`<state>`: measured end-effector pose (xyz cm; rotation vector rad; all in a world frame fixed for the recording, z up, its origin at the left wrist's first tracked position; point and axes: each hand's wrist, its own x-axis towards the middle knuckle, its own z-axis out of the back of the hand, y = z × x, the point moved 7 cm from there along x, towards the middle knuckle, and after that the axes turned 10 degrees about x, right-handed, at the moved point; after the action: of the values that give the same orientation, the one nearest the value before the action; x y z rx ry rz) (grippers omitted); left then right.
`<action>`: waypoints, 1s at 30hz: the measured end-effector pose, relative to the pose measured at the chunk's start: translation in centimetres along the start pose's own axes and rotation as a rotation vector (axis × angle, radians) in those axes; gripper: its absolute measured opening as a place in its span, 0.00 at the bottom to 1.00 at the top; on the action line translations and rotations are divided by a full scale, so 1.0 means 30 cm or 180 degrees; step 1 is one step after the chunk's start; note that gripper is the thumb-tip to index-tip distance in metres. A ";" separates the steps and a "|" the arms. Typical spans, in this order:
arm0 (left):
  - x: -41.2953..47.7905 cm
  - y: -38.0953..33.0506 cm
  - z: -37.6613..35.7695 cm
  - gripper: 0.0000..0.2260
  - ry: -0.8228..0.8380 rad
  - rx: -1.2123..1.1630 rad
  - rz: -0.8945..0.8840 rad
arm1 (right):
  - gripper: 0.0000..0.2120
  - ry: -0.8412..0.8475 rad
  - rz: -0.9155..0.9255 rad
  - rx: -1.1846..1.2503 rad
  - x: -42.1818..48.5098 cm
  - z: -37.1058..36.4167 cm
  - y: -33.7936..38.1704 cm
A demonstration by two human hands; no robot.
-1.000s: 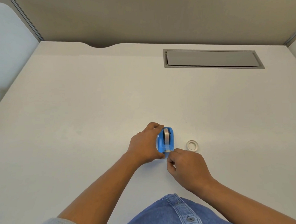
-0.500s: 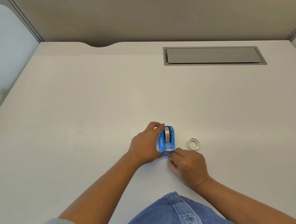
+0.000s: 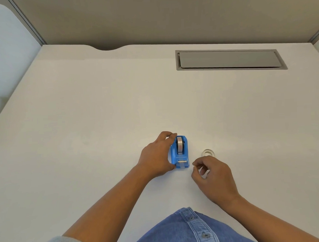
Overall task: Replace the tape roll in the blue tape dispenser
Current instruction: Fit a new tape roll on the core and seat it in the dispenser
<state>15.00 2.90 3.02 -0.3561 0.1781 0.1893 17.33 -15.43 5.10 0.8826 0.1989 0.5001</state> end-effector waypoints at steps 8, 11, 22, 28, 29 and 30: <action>-0.004 -0.005 0.009 0.44 -0.0018 0.0003 -0.0025 | 0.08 0.0129 -0.0609 0.0634 0.077 -0.040 0.014; -0.005 -0.006 0.011 0.44 -0.0024 0.0007 -0.0024 | 0.10 0.0305 -0.0549 0.0400 0.094 -0.055 0.028; -0.005 -0.008 0.007 0.44 -0.0044 -0.0003 -0.0023 | 0.11 0.0502 0.0012 -0.0342 0.095 -0.082 0.033; -0.008 -0.011 0.012 0.42 -0.0086 -0.0066 -0.0048 | 0.20 0.0638 0.0057 -0.0369 0.111 -0.103 0.038; -0.009 -0.011 0.012 0.42 -0.0092 -0.0080 -0.0045 | 0.21 0.0650 0.0045 -0.0373 0.112 -0.110 0.035; -0.010 -0.012 0.012 0.42 -0.0097 -0.0095 -0.0043 | 0.20 0.0653 0.0032 -0.0381 0.112 -0.116 0.033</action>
<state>14.85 2.66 3.52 -0.3838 0.1430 0.1842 18.65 -10.86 3.82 0.7157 0.3483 0.6060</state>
